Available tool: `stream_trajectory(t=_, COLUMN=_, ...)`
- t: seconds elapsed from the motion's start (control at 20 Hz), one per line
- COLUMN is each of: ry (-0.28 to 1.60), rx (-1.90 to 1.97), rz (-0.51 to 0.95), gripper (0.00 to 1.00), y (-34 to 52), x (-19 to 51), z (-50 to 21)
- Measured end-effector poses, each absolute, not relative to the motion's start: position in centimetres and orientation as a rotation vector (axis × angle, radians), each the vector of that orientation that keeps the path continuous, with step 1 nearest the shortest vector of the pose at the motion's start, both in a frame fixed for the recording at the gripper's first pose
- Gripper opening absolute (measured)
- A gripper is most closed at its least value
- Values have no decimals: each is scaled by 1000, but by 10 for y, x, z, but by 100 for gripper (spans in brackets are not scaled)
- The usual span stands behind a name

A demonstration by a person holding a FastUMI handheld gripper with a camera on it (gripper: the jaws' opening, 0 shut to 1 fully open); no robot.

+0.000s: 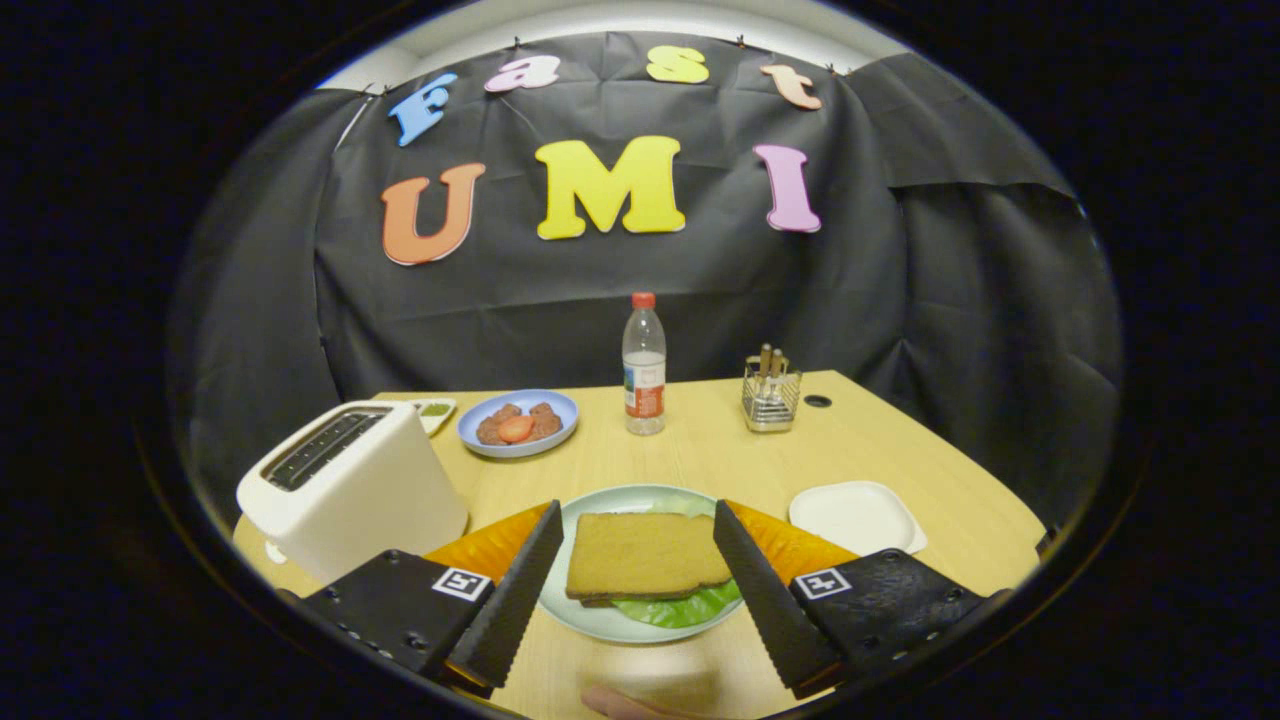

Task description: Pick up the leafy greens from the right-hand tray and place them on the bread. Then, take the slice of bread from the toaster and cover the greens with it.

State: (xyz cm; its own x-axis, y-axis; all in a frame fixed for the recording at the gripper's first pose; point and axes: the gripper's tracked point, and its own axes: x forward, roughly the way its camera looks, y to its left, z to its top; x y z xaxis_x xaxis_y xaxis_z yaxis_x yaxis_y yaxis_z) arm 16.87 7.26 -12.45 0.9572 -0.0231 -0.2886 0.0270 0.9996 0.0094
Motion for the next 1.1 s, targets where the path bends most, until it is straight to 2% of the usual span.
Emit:
stream_trajectory(t=0.45, ry=134, rx=-8, rz=-55, gripper=94, y=74, x=79, z=-52)
stream_trajectory(t=1.1, ry=38, rx=-39, rz=-27, gripper=94, y=80, x=20, z=1)
